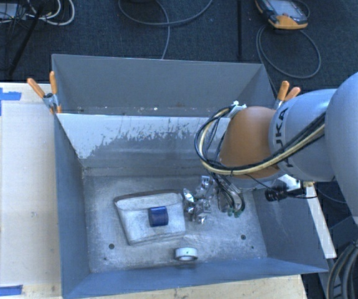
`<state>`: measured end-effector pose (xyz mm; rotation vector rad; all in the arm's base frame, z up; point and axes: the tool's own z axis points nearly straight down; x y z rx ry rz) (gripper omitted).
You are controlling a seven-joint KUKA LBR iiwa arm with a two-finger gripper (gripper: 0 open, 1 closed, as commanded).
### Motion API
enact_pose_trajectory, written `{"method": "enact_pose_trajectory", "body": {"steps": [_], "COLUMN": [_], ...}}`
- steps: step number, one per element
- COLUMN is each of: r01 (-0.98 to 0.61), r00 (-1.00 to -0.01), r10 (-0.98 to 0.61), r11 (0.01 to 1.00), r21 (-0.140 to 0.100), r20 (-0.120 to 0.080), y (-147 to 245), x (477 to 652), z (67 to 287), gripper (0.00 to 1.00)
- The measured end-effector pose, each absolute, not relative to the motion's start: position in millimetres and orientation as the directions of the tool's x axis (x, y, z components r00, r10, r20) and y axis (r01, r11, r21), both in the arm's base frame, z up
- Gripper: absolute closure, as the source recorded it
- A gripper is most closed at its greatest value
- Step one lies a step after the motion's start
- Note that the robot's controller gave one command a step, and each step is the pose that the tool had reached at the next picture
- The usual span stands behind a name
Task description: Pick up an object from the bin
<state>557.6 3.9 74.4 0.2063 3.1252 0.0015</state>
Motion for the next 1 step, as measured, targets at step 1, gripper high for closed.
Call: {"method": "enact_pose_trajectory", "body": {"steps": [1], "r01": [-0.010], "r00": [-1.000], "r10": [-0.010], "r11": [1.000], "r21": [0.001], "r20": [-0.010], "y": [45.2], "x": [588.7], "z": [225.9], "gripper": [1.00]}}
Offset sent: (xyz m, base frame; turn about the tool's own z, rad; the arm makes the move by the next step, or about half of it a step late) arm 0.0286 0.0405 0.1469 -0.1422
